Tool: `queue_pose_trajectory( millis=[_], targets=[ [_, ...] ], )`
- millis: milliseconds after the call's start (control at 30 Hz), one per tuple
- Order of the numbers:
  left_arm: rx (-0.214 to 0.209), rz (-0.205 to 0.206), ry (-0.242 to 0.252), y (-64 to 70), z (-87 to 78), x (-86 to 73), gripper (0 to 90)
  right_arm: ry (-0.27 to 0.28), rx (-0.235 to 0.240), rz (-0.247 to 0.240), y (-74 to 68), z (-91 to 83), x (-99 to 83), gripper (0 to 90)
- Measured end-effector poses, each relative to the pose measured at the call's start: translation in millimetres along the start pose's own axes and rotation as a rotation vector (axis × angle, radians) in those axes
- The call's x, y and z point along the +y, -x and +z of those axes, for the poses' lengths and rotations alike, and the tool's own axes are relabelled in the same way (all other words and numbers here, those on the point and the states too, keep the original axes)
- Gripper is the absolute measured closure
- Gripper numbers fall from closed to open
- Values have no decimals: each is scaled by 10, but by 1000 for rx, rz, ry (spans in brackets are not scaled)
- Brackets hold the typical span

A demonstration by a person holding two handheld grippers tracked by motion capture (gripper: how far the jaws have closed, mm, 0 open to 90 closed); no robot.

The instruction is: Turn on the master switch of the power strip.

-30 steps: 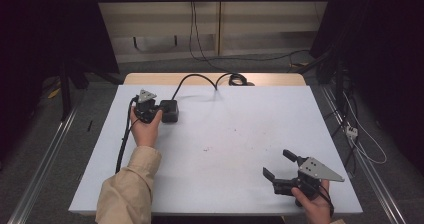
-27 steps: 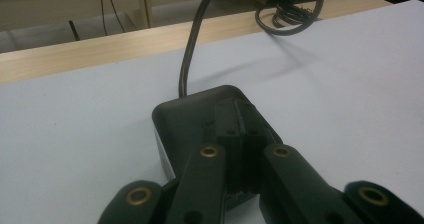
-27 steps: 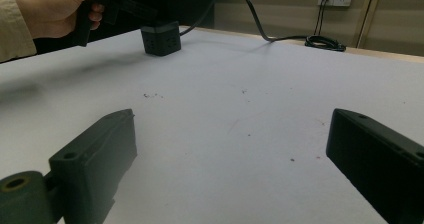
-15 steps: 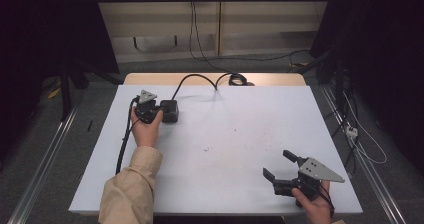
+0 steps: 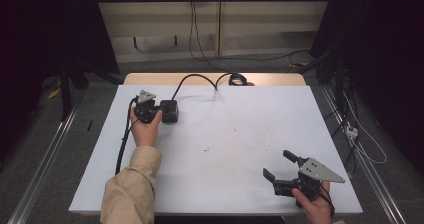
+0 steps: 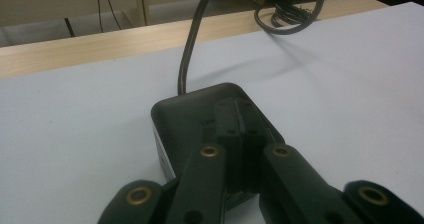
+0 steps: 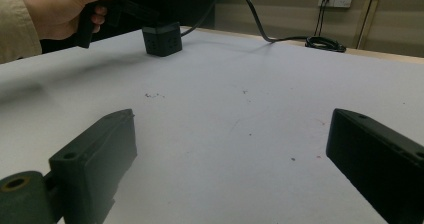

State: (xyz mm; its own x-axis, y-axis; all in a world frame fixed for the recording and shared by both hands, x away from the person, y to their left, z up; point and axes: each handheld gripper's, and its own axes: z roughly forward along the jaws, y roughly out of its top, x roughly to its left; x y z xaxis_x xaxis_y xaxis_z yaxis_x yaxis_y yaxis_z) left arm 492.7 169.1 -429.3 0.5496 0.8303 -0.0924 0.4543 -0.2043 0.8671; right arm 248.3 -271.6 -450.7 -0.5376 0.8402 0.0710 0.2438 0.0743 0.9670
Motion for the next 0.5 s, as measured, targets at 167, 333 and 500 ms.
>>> queue_pose_trajectory(
  millis=[167,333,500],
  targets=[
    [-2,-13,4,1,3,-3,900,1,0,2,-3,-1,1,55],
    [-10,-17,-2,-16,2,1,900,0,2,1,-6,1,1,55],
    [-7,-8,0,-6,5,3,900,0,2,1,-5,1,1,55]
  ],
)
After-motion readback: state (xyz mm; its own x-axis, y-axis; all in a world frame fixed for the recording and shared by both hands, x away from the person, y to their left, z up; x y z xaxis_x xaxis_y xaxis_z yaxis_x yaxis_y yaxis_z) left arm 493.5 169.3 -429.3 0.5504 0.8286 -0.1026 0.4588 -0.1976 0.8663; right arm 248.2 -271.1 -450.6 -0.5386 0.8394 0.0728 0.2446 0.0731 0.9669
